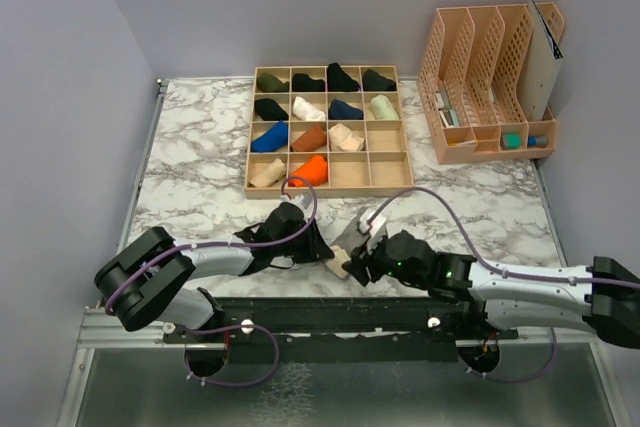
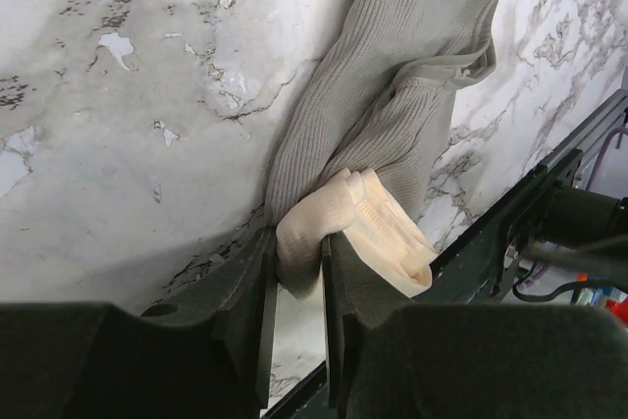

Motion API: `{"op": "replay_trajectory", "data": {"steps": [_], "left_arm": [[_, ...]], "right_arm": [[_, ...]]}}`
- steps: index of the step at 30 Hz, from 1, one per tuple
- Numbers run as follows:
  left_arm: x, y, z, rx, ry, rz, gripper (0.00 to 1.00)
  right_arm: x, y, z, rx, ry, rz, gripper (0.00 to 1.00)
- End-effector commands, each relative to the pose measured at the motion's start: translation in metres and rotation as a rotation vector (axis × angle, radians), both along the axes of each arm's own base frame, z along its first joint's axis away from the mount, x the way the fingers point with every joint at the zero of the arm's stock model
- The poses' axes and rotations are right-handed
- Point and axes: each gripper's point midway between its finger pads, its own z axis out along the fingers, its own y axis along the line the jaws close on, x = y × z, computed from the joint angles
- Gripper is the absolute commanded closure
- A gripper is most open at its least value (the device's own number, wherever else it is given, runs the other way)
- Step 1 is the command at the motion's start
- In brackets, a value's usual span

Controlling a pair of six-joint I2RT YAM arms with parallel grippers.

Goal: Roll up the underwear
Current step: Roll the underwear to the center of the board.

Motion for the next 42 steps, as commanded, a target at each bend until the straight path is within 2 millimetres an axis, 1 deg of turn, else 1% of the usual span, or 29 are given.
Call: {"op": "replay_trajectory", "data": {"steps": [1, 3, 4, 5, 8, 11, 14, 18, 21, 24, 27, 28, 30, 32, 37, 39, 41, 42], "left_arm": [[-0.016, 0.025, -0.032, 0.15, 0.077, 0.003, 0.75], [-0.016, 0.023, -0.03, 0.151, 0.077, -0.008, 0.75], [-0.016, 0.022, -0.029, 0.152, 0.08, -0.014, 0.75], [-0.016, 0.021, -0.028, 0.151, 0.082, -0.019, 0.75], [-0.017, 0.02, -0.027, 0.16, 0.088, -0.033, 0.74], [-0.018, 0.019, -0.026, 0.161, 0.097, -0.038, 0.74], [-0.019, 0.019, -0.027, 0.161, 0.106, -0.037, 0.74], [-0.02, 0.019, -0.027, 0.159, 0.112, -0.038, 0.74], [-0.02, 0.019, -0.025, 0.159, 0.108, -0.039, 0.74], [-0.019, 0.019, -0.023, 0.159, 0.106, -0.036, 0.74], [-0.018, 0.018, -0.021, 0.15, 0.102, -0.034, 0.74], [-0.018, 0.017, -0.02, 0.148, 0.103, -0.035, 0.74], [-0.017, 0.016, -0.018, 0.144, 0.103, -0.034, 0.74], [-0.017, 0.016, -0.017, 0.151, 0.105, -0.035, 0.74], [-0.016, 0.016, -0.017, 0.153, 0.107, -0.032, 0.74], [-0.016, 0.016, -0.017, 0.155, 0.105, -0.03, 0.74], [-0.014, 0.018, -0.017, 0.162, 0.1, -0.017, 0.75], [-0.013, 0.02, -0.017, 0.165, 0.097, -0.009, 0.76]], "right_arm": [[-0.044, 0.038, -0.008, -0.193, -0.25, 0.472, 0.48], [-0.048, 0.048, -0.013, -0.286, -0.415, 0.549, 0.47], [-0.053, 0.052, -0.018, -0.329, -0.482, 0.621, 0.47], [-0.053, 0.055, -0.024, -0.382, -0.55, 0.668, 0.47], [-0.045, 0.057, -0.034, -0.504, -0.674, 0.676, 0.46], [-0.04, 0.061, -0.034, -0.553, -0.779, 0.67, 0.46], [-0.033, 0.062, -0.034, -0.572, -0.831, 0.636, 0.46], [-0.022, 0.055, -0.041, -0.625, -0.801, 0.56, 0.48], [-0.019, 0.046, -0.048, -0.64, -0.75, 0.5, 0.5], [-0.019, 0.037, -0.055, -0.651, -0.673, 0.459, 0.5], [-0.024, 0.035, -0.063, -0.681, -0.611, 0.47, 0.51], [-0.024, 0.037, -0.063, -0.676, -0.607, 0.464, 0.51], [-0.017, 0.039, -0.058, -0.675, -0.608, 0.405, 0.51], [-0.014, 0.043, -0.05, -0.682, -0.609, 0.38, 0.51], [-0.002, 0.051, -0.027, -0.602, -0.592, 0.204, 0.5], [-0.001, 0.053, -0.02, -0.534, -0.541, 0.127, 0.5], [0.003, 0.048, -0.011, -0.443, -0.443, -0.047, 0.47], [0.003, 0.044, -0.011, -0.415, -0.395, -0.105, 0.47]]}}
